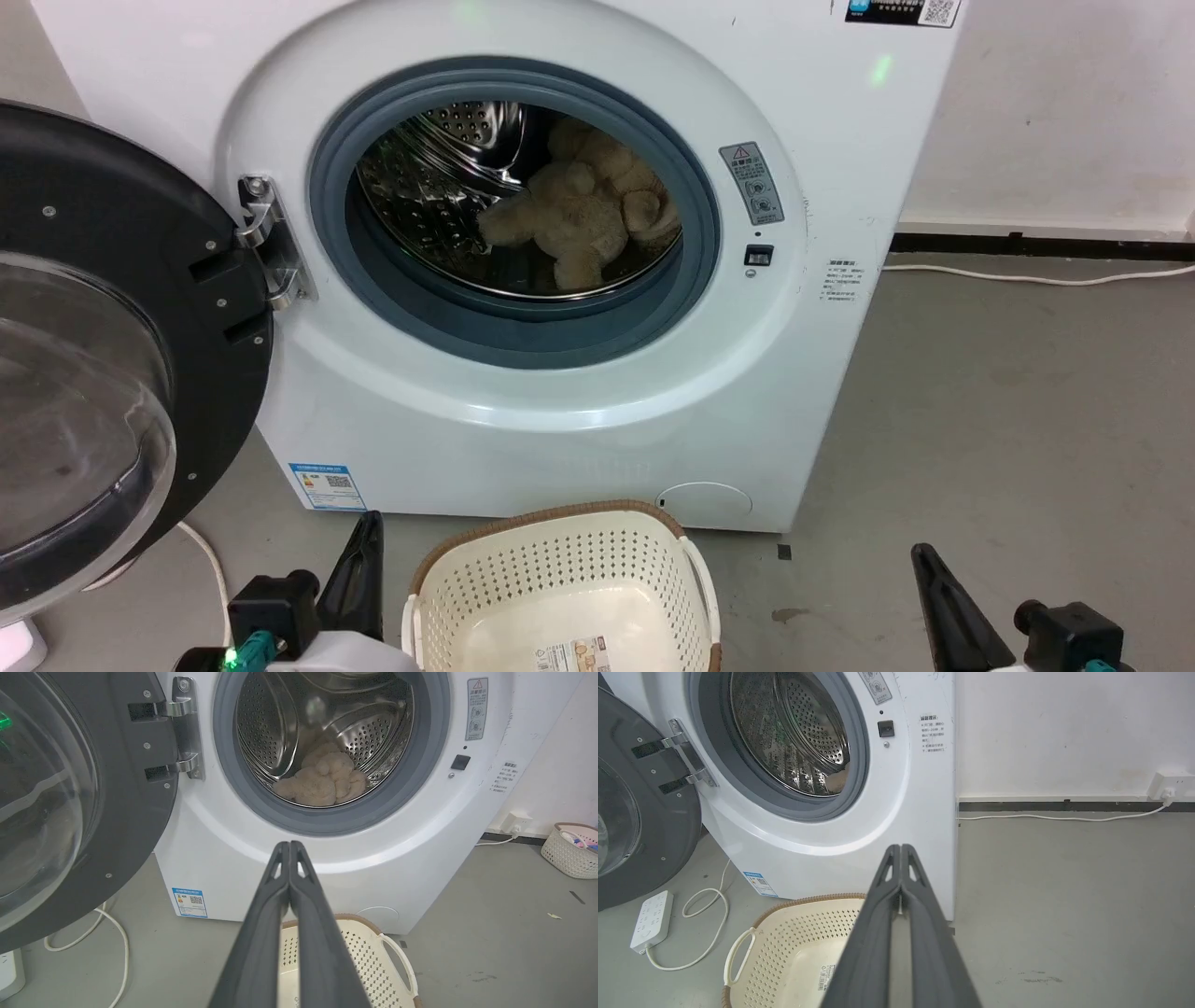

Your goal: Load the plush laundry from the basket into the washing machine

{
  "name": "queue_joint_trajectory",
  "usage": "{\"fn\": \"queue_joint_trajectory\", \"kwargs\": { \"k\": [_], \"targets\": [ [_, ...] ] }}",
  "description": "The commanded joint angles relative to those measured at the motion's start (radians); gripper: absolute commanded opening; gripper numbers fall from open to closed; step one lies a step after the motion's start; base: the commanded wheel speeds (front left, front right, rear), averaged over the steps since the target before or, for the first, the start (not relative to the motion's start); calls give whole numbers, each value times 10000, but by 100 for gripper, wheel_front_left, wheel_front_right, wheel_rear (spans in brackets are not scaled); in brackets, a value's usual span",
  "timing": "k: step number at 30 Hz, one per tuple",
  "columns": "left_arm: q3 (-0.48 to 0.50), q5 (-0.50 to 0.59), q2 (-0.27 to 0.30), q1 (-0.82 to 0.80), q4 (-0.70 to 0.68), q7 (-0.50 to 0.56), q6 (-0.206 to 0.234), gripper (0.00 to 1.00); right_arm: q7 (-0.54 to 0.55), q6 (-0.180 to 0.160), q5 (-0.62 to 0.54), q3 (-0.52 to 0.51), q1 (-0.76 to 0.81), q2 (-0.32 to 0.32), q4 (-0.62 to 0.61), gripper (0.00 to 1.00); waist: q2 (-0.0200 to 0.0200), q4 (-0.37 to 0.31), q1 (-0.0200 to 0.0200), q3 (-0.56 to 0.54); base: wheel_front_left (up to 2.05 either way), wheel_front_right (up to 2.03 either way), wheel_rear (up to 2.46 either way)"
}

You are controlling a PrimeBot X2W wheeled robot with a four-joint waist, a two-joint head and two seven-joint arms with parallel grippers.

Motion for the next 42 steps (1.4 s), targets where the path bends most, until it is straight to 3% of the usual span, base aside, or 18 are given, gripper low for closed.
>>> {"fn": "queue_joint_trajectory", "kwargs": {
  "k": [1, 42],
  "targets": [
    [101, 148, -47, -61, -80, 61, -42, 0, 57, -2, -117, -40, -190, -1, -85, 0, 0, 1, 0, 5, 0, 0, 0],
    [935, 1538, -706, -157, -539, 755, -478, 0, 794, -4, -841, -163, -580, -1, -610, 0, 0, 29, -1, 157, 0, 0, 0]
  ]
}}
